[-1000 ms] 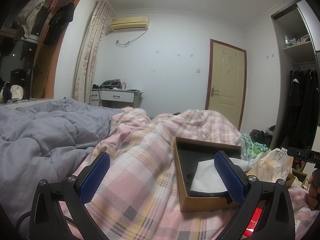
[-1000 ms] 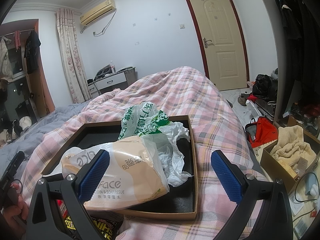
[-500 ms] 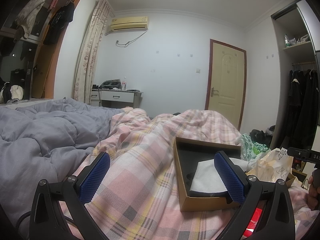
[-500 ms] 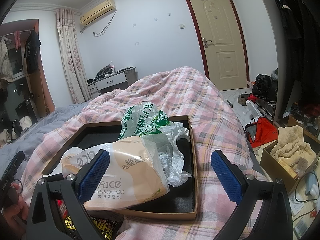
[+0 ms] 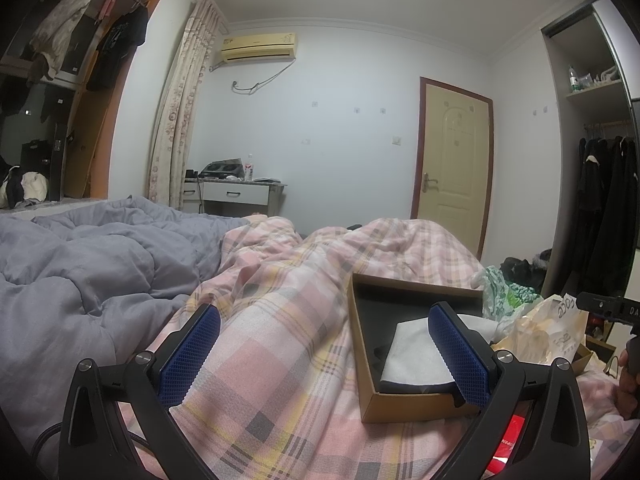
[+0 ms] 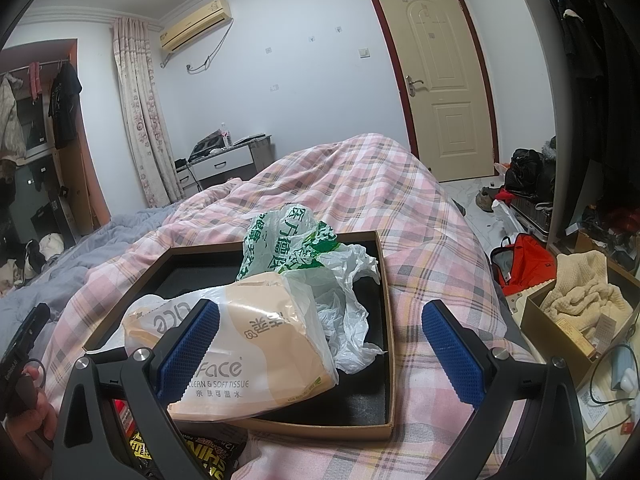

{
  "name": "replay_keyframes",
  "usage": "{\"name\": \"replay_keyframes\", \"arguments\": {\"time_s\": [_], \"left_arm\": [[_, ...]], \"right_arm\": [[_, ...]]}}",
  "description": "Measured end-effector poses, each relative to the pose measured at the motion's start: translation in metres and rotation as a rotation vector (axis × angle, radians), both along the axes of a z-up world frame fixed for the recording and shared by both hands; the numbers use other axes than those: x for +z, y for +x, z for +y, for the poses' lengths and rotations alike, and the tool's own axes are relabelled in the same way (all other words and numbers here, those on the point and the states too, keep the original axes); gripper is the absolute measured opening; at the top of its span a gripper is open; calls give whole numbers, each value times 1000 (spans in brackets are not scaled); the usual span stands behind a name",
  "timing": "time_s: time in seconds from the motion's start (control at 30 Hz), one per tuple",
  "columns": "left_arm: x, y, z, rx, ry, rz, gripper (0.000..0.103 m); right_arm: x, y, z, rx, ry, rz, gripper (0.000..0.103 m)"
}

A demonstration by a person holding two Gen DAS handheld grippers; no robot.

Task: Organize soft objects

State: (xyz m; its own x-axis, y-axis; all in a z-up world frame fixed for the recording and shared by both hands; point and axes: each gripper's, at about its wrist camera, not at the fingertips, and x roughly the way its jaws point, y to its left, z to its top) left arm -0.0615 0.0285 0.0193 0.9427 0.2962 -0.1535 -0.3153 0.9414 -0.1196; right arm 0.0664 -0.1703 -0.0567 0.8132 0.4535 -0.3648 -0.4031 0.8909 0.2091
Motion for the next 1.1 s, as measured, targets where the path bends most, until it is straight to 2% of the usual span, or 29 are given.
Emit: {"name": "replay_keyframes", "arguments": {"time_s": [0.87,1.1], "left_arm": [[-3,1,0,3,-2,2,103],[-4,1,0,6,-10,6,103]], "right_arm": [[0,-1,3,2,-7,-6,101],[6,3,13,44,-34,10,101]]}}
